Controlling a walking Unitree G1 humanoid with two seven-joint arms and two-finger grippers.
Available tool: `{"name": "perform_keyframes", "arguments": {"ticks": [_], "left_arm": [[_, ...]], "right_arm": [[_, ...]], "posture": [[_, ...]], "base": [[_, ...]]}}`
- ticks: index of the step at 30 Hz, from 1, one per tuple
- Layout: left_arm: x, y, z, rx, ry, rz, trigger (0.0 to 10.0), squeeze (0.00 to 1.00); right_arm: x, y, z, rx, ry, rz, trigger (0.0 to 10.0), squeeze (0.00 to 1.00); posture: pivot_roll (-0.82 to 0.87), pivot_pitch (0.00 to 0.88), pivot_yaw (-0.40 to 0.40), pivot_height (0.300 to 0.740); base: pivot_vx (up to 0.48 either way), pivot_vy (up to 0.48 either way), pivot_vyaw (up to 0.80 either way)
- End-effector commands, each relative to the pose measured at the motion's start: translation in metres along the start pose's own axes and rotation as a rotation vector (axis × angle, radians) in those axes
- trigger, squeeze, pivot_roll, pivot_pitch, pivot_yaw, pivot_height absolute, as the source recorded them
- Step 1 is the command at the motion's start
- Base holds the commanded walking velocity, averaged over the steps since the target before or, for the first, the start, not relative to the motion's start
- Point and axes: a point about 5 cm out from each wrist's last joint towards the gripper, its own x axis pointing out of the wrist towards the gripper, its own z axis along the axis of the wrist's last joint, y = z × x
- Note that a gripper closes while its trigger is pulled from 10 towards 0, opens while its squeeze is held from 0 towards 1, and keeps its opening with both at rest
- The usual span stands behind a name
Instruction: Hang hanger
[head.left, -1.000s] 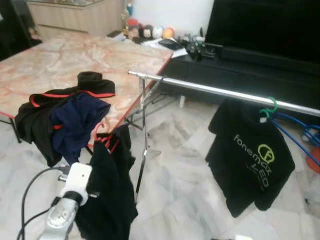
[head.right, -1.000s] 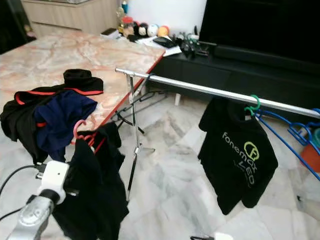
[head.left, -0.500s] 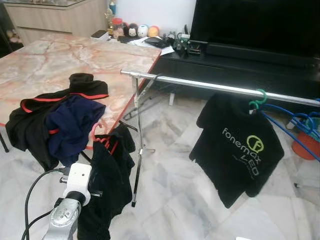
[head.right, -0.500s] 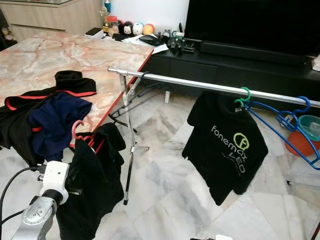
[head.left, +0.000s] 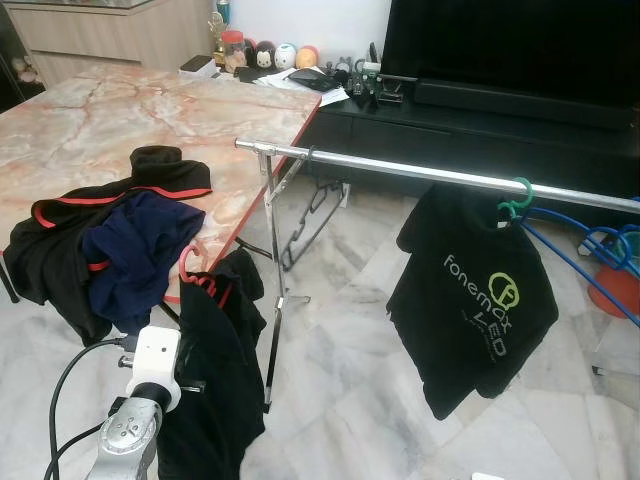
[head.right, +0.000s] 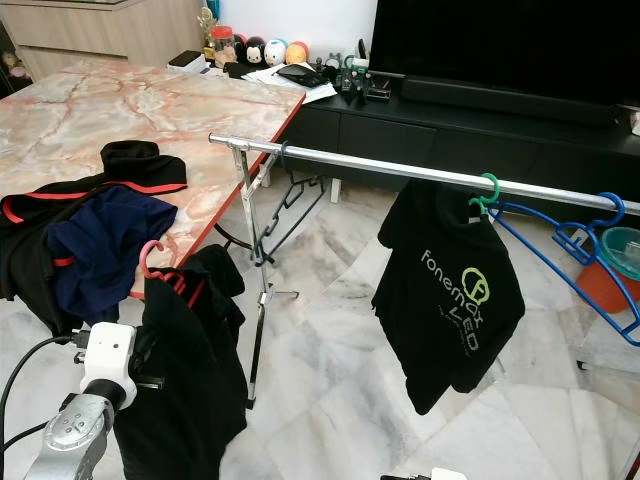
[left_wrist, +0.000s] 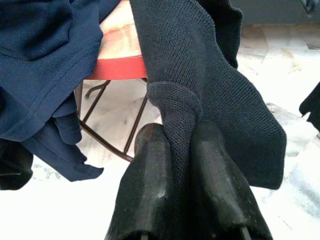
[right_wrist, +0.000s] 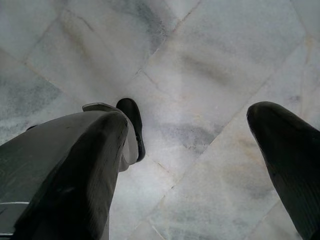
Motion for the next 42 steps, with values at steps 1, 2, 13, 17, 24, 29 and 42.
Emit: {"name": "perform_keyframes", "arguments": {"ticks": [1, 2, 13, 17, 24, 29, 42], "left_arm": [[0.0024, 0.0098, 0.0093, -0.017, -0.033, 0.054, 10.0, 0.0], [0.0025, 0.0099, 0.0092, -0.017, -0.033, 0.055, 10.0, 0.0], [0.0026, 0.0081, 0.0098, -0.027, -0.037, 0.054, 10.0, 0.0], [0.0023, 0.0079, 0.0098, -0.027, -0.038, 0.055, 10.0, 0.0], [0.0021, 0.0078, 0.0099, -0.028, -0.04, 0.061, 10.0, 0.0], [0.0021, 0.0079, 0.0098, -0.029, -0.039, 0.061, 10.0, 0.0], [0.0062, 0.0102, 0.0112, -0.028, -0.04, 0.059, 10.0, 0.0]], "right_arm": [[-0.0002, -0.0004, -0.001, 0.019, 0.001, -0.004, 10.0, 0.0], [-0.0002, -0.0004, -0.0009, 0.019, 0.001, -0.004, 10.0, 0.0], [-0.0004, -0.0009, -0.0011, 0.039, -0.005, -0.013, 10.0, 0.0], [-0.0004, -0.0011, -0.0016, 0.039, -0.001, -0.011, 10.0, 0.0], [-0.0005, -0.0021, -0.0001, 0.031, -0.02, -0.018, 10.0, 0.0], [-0.0005, -0.0022, 0.0, 0.033, -0.022, -0.02, 10.0, 0.0], [-0.0009, -0.0009, -0.0014, 0.055, -0.022, -0.015, 10.0, 0.0]], "posture": [[-0.09, 0.0, 0.003, 0.74], [-0.09, 0.0, 0.003, 0.74], [-0.09, 0.0, 0.002, 0.74], [-0.09, 0.0, 0.001, 0.74], [-0.09, 0.0, -0.002, 0.74], [-0.09, 0.0, 0.0, 0.74], [-0.09, 0.0, 0.008, 0.74]], "base": [[0.0, 0.0, 0.0], [0.0, 0.0, 0.0], [-0.046, 0.0, 0.0], [-0.274, 0.0, -0.44], [-0.277, 0.0, -0.14], [-0.28, 0.0, 0.0], [-0.284, 0.0, -0.47]]}}
